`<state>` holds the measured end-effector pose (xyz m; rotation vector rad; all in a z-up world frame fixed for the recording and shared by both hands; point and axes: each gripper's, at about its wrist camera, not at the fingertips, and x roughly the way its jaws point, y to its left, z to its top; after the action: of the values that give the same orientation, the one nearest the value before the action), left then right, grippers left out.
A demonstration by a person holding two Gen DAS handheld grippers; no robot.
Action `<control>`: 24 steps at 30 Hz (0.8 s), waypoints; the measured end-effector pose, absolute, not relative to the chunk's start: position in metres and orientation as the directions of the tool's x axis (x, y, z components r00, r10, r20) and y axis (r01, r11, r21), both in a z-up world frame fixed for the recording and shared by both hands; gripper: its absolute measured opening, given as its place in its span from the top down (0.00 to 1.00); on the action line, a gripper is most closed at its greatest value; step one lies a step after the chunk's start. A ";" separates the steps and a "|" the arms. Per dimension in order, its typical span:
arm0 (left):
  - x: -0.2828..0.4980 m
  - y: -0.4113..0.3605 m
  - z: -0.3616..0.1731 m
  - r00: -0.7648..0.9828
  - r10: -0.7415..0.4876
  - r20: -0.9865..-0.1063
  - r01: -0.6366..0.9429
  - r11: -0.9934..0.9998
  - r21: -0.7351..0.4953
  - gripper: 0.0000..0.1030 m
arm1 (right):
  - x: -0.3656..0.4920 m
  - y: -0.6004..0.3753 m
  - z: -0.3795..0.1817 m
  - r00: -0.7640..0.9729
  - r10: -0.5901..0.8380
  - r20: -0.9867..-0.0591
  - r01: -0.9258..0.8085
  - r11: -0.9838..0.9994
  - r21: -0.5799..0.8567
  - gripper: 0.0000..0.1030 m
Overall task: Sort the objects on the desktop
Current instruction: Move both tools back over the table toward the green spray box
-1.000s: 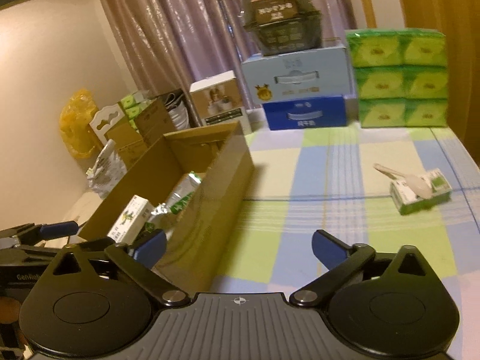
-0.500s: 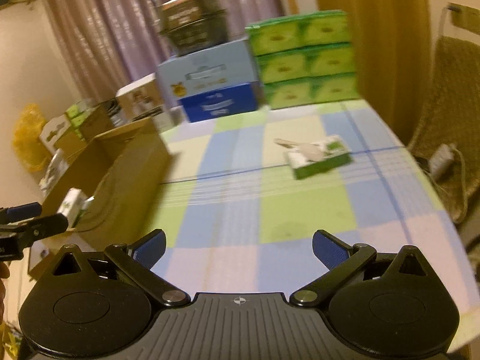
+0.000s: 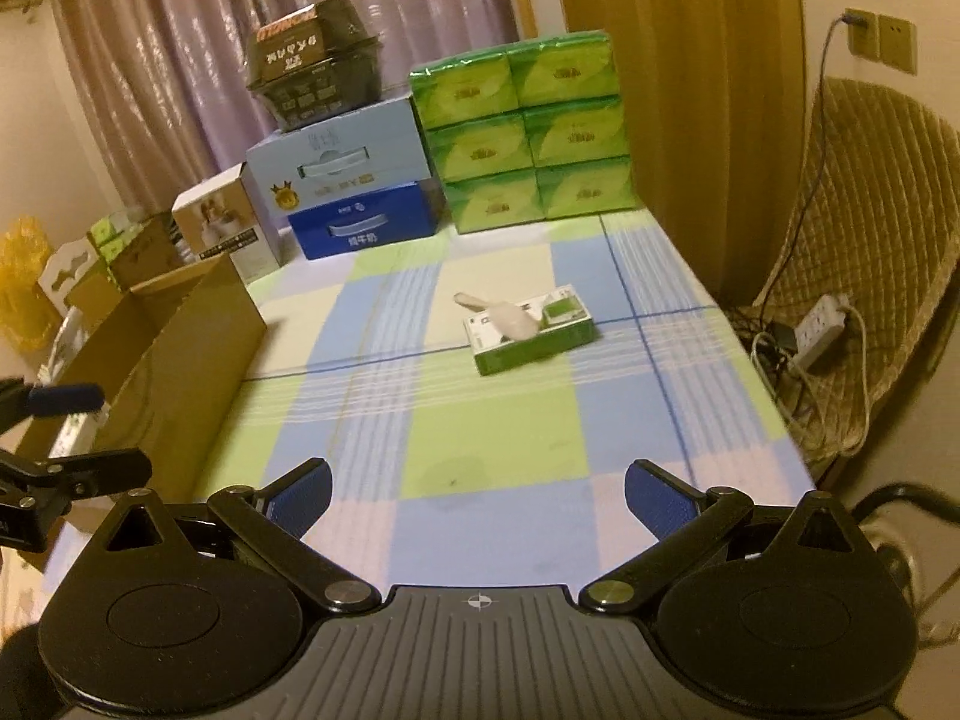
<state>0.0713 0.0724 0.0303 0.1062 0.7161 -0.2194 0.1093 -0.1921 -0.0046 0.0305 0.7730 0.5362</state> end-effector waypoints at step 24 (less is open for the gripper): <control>0.214 0.039 -0.002 0.602 -0.263 -0.754 0.625 0.743 0.239 0.01 | 0.253 -0.142 -0.074 0.419 0.459 -0.783 -0.907 0.171 -0.385 0.02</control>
<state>0.2139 0.0395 -0.0015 0.5210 0.7641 -0.5421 0.2530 -0.1420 -0.0739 -0.9632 0.5675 1.0475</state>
